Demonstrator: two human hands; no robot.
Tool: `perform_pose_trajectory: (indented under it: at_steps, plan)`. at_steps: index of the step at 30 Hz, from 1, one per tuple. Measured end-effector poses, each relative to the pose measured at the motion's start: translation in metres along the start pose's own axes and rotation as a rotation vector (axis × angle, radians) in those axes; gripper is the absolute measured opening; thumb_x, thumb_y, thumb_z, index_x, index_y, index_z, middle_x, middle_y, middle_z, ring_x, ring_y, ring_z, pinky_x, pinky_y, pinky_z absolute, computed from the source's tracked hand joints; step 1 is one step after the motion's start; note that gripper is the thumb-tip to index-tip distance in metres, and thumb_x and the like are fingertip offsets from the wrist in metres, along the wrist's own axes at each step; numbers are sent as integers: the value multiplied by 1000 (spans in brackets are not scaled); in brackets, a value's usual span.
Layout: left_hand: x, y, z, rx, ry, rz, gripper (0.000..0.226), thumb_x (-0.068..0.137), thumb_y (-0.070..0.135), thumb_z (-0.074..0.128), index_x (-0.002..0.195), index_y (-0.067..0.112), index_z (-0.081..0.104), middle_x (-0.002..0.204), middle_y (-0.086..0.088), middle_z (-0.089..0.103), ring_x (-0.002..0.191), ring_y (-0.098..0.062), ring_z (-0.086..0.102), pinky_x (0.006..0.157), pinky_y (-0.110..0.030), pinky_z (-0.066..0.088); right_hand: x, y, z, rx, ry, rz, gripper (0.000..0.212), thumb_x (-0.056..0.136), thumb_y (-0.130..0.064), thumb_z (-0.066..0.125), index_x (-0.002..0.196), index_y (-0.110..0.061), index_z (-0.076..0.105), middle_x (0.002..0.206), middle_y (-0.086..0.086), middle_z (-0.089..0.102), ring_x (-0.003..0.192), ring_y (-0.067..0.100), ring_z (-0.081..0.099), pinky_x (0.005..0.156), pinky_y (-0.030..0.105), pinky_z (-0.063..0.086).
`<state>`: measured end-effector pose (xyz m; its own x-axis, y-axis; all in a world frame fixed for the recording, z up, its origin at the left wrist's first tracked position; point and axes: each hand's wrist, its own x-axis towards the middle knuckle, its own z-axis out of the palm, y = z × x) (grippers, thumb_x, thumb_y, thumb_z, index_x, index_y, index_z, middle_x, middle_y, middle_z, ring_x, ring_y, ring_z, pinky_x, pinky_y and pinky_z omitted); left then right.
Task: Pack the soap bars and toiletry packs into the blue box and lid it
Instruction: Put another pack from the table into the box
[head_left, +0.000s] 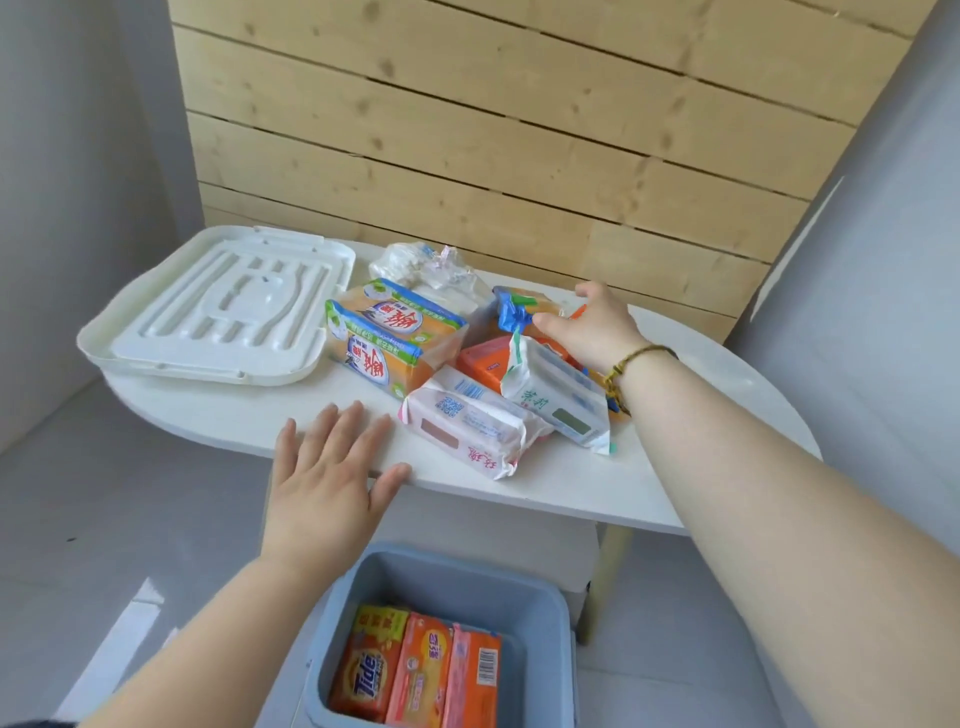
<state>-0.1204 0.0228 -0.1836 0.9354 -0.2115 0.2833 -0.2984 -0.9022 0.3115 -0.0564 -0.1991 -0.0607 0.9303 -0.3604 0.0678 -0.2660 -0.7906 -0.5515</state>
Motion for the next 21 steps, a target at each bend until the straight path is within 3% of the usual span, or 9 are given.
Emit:
perform_pose_trajectory:
  at_steps: [5,13,21]
  plan:
    - [5,-2,-5,95,-61,-5,82,91,56,2,107,10,68,113,-17,67,104,-39,63,96,-43,21,50,-22,28,-148,-79,93,83,82,-47,59,142,-7,18,147,17,29,132,33,35,105,36,35]
    - [8,-4,-4,101,-118,-13,79,92,54,2,106,12,68,111,-14,69,103,-36,65,94,-41,24,83,-23,57,-166,2,269,79,81,-47,57,137,-3,23,134,17,43,123,31,46,101,38,43]
    - [5,-3,-11,90,-146,10,82,92,55,0,105,11,69,109,-15,70,102,-36,65,93,-40,23,62,-16,36,-138,146,167,61,83,-36,58,126,0,34,130,20,50,121,35,46,96,36,41]
